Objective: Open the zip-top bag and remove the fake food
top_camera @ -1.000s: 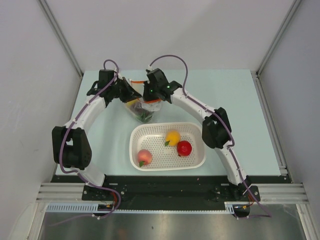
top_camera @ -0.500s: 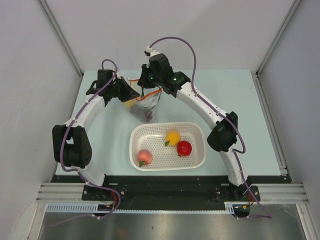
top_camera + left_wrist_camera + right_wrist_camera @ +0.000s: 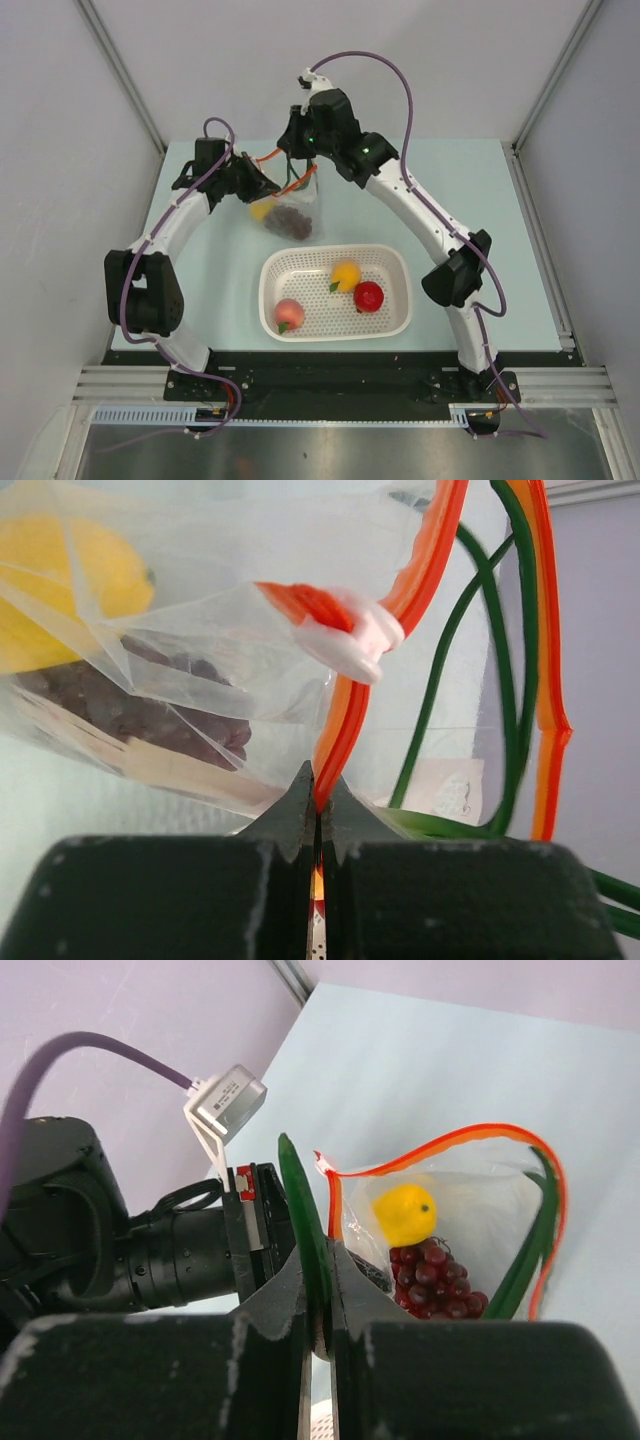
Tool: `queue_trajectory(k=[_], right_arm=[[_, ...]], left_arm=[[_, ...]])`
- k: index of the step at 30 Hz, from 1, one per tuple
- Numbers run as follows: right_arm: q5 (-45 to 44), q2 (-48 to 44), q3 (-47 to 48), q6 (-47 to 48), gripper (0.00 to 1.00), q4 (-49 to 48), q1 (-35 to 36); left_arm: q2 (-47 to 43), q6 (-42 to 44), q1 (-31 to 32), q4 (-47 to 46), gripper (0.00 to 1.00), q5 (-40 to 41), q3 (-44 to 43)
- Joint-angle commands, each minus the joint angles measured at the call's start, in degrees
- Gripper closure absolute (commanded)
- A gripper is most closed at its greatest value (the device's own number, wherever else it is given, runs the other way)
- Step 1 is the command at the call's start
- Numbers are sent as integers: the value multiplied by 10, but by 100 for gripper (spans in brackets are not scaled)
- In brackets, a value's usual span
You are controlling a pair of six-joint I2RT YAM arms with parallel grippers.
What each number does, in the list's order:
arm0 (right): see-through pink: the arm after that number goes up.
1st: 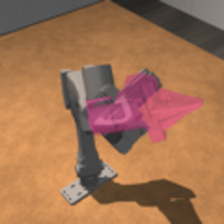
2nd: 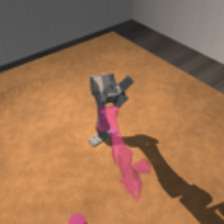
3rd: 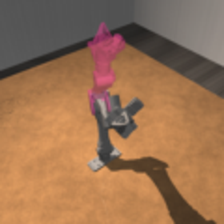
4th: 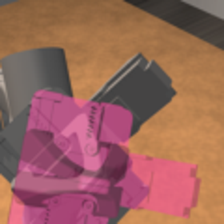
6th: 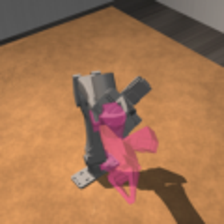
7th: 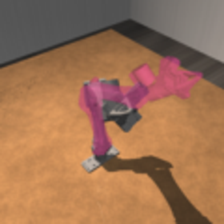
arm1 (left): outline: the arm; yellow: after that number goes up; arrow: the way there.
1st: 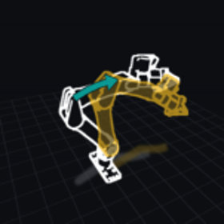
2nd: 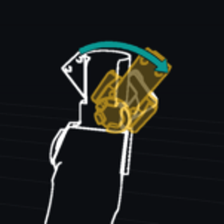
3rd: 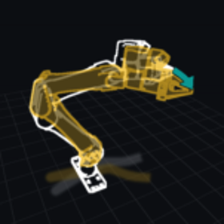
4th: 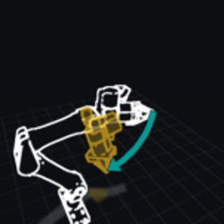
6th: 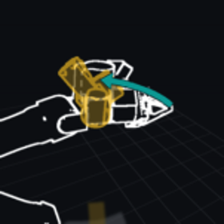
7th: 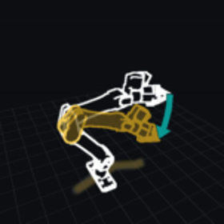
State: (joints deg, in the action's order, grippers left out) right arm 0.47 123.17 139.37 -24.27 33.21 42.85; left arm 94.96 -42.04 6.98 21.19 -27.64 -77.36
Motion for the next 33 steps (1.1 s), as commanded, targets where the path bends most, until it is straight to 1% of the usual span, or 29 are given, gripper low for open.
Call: queue_trajectory(k=[1,6,10,11,14,18,21,25,28,30,31,33], right_arm=[[-24,-82,34,15,100,-44,-5],[-50,-110,7,14,100,-42,-21],[-55,-151,-57,-9,100,-81,-47],[-52,-159,-86,-12,100,-89,-57],[-34,-188,-115,-22,100,-116,-70],[-19,-209,-123,-19,100,-128,-72],[-28,-224,-120,-9,100,-140,-77],[-28,-240,-86,6,100,-117,-83],[-13,-260,-87,14,100,-94,-84],[-10,-279,-110,18,100,-94,-85],[8,-305,-144,19,100,-99,-87],[14,-339,-186,23,100,-111,-87]], left_arm=[[-5,7,-4,-1,100,3,-5],[-9,10,-7,-2,100,2,4],[-14,12,-8,-2,100,0,8],[-14,13,-8,-1,100,1,11],[-16,15,-10,0,100,1,14],[-18,15,-13,1,100,1,14],[-19,14,-17,0,100,2,13],[-21,11,-24,-1,100,0,11],[-20,10,-29,-4,100,0,6],[-17,10,-33,-4,100,-1,-2],[-16,10,-34,-3,100,-2,-4],[-14,10,-37,-4,100,-2,-10]])
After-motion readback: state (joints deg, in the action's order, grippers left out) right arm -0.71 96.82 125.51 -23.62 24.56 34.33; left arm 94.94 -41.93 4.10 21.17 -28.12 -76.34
